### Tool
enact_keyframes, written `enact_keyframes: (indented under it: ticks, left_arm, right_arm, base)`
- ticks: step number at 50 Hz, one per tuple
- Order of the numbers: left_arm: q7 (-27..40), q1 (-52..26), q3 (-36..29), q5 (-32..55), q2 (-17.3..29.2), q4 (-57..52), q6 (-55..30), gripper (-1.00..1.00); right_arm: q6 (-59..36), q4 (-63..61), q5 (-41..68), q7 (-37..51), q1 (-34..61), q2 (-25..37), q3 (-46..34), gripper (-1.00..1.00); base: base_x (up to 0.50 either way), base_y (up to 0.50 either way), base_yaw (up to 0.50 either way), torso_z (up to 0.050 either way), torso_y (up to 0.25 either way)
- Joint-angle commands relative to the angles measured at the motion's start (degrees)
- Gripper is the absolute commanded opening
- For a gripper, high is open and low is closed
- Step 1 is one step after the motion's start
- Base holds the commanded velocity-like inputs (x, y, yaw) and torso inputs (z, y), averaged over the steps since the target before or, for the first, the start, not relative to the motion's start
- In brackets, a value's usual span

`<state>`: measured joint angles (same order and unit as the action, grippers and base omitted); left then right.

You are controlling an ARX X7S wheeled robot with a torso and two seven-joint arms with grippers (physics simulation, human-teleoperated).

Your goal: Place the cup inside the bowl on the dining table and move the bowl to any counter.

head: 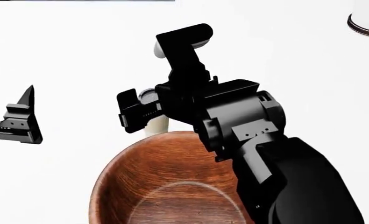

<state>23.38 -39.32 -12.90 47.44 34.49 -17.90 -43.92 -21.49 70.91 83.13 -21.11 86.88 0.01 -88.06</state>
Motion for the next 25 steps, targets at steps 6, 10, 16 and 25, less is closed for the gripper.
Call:
enact_keyframes:
  ticks: [6, 10, 16, 25]
  left_arm:
    - [-0.7, 0.6, 0.2, -0.1, 0.7, 0.4, 0.7, 1.00]
    - [-1.2, 1.3, 0.4, -0.1, 1.0, 0.5, 1.4, 1.00]
    - [-2.3, 1.5, 0.0, -1.3, 0.7, 2.3, 2.9, 1.00]
    - [-0.9, 0.4, -0.7, -1.0, -0.3, 1.8, 1.6, 1.00]
  right_arm:
    - [-1.2, -0.4, 1.1, 0.7, -0.7, 0.0, -0.4, 1.00]
    - [-1.3, -0.6, 0.9, 1.0, -1.2, 0.0, -0.7, 1.00]
    - [-1.6, -0.7, 1.0, 1.4, -1.0, 0.0, -0.5, 1.00]
    - [0.4, -0.2, 3.3, 3.5, 0.9, 0.0, -0.1, -1.00]
  base:
    - [0.00, 0.00, 0.00, 0.000, 0.000]
    - [0.00, 0.00, 0.00, 0.000, 0.000]
    - [0.00, 0.00, 0.00, 0.000, 0.000]
    - [0.00, 0.00, 0.00, 0.000, 0.000]
